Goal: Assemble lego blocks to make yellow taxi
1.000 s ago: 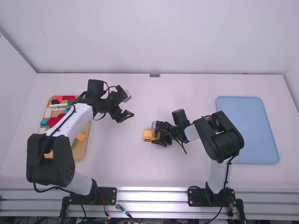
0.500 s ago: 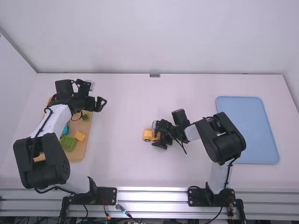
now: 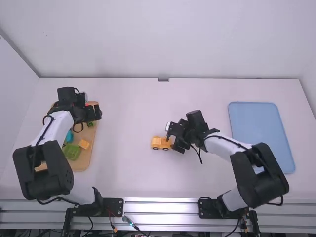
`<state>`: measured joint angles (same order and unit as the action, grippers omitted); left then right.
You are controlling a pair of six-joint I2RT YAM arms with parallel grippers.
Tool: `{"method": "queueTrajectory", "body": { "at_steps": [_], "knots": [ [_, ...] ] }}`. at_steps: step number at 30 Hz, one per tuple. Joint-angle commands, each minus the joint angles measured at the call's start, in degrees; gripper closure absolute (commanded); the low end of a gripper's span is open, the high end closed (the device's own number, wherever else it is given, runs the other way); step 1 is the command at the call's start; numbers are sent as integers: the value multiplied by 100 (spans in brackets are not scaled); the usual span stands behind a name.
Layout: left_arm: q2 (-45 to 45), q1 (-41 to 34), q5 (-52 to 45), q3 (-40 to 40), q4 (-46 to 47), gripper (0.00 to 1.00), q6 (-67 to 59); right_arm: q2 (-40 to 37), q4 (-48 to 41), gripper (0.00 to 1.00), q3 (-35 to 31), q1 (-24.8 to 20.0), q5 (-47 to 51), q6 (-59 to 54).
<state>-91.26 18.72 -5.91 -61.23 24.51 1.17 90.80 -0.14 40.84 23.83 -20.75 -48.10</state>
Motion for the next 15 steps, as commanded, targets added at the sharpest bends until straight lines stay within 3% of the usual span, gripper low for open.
{"method": "queueTrajectory", "body": {
  "at_steps": [1,9,15],
  "knots": [
    [92,245,855,-68,186,1,844,-431,-109,1,-31,11,640,20],
    [92,498,859,-61,317,1,833,-973,-13,1,-31,11,1196,31],
    [90,452,837,-59,199,1,273,-1373,-114,1,140,-337,1161,693]
  ]
}}
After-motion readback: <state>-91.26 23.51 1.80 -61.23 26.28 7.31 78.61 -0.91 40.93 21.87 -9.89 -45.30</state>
